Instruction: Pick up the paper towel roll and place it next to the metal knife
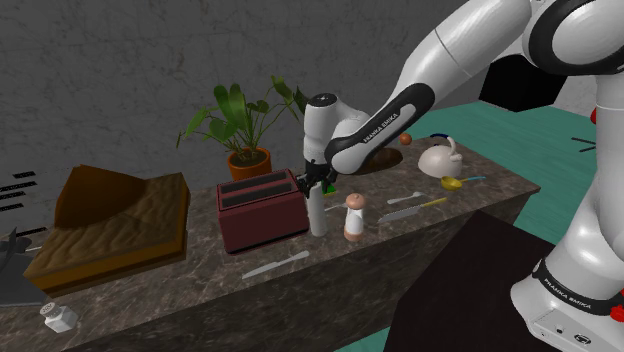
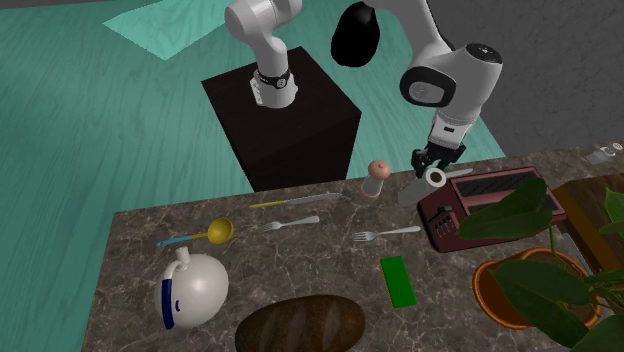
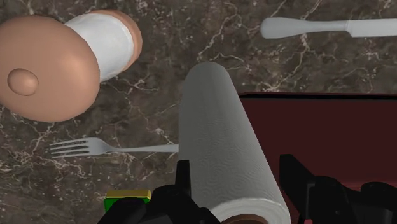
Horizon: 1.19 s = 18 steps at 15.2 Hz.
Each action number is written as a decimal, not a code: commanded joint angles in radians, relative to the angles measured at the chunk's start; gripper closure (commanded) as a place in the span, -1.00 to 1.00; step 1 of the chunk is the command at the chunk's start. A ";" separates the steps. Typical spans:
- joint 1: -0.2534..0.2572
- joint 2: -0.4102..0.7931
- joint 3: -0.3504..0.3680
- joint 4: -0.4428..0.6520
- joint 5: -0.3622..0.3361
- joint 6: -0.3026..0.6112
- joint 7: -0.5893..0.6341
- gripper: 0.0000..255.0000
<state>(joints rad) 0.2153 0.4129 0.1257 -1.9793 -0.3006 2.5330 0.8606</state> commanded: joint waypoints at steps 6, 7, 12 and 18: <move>0.000 0.000 0.000 0.000 0.000 0.000 0.000 -1.00; 0.000 0.000 0.000 0.000 0.000 0.000 0.000 -1.00; -0.006 -0.101 0.022 -0.013 0.036 -0.087 -0.024 -1.00; -0.006 -0.101 0.022 -0.013 0.036 -0.087 -0.024 -1.00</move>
<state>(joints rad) 0.2093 0.3120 0.1480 -1.9917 -0.2642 2.4460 0.8367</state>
